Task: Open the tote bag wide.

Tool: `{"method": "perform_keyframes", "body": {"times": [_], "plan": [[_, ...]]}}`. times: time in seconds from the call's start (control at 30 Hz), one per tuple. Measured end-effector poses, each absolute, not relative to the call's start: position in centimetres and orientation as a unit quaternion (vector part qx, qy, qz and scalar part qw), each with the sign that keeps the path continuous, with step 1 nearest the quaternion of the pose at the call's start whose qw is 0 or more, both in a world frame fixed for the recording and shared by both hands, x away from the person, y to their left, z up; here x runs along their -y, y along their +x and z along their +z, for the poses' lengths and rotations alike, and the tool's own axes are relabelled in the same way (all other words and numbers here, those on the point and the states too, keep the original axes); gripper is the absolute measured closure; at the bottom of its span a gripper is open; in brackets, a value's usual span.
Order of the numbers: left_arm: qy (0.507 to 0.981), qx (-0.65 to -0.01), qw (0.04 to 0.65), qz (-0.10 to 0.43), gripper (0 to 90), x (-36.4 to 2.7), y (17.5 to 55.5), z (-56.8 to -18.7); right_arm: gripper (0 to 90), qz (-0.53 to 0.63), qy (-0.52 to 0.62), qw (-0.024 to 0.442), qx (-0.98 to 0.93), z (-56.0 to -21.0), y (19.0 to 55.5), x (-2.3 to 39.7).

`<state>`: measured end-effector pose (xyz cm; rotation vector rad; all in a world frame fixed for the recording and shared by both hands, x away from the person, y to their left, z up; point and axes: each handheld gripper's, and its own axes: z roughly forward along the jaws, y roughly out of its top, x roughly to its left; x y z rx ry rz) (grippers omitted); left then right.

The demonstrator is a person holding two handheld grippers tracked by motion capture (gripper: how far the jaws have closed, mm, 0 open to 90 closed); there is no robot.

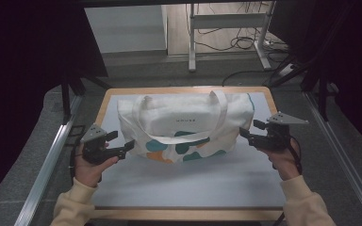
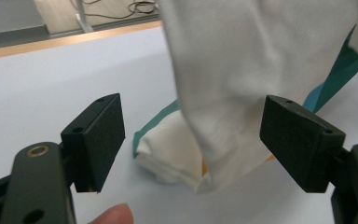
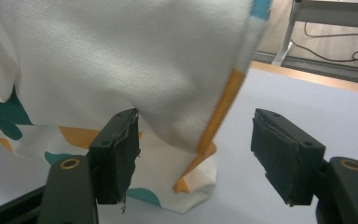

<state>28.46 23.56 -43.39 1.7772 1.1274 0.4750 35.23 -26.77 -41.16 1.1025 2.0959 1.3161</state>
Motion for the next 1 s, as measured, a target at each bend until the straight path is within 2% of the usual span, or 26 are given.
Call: {"method": "perform_keyframes", "body": {"times": [0.13,0.17,0.27,0.33,0.37,0.47,0.67,1.0], "plan": [[0.730,-0.454,0.475,0.187,30.1,-22.9,29.1,-43.3,40.9,0.472,0.388,0.197,-0.767,-41.3,35.9,26.1],[0.730,-0.454,0.475,0.187,33.8,-22.9,29.1,-43.3,40.9,0.472,0.388,0.197,-0.767,-41.3,35.9,26.1],[0.730,-0.447,0.483,0.181,49.9,-22.7,29.1,-43.3,50.5,0.464,0.384,0.205,-0.772,-41.2,35.9,25.7],[0.733,-0.445,0.476,0.196,58.7,-22.6,29.0,-43.3,56.4,0.463,0.382,0.208,-0.772,-41.2,35.8,25.6],[0.733,-0.445,0.476,0.196,62.9,-22.6,29.0,-43.3,56.4,0.463,0.382,0.208,-0.772,-41.2,35.8,25.6],[0.731,-0.439,0.483,0.198,73.3,-22.8,28.8,-43.1,64.3,0.458,0.373,0.216,-0.778,-41.0,35.6,25.5],[0.734,-0.434,0.486,0.193,80.8,-22.9,28.7,-43.1,69.8,0.456,0.361,0.226,-0.781,-40.9,35.2,25.4],[0.731,-0.430,0.493,0.196,84.6,-23.1,28.3,-43.2,70.0,0.477,0.353,0.215,-0.776,-41.2,34.8,26.0]]}}
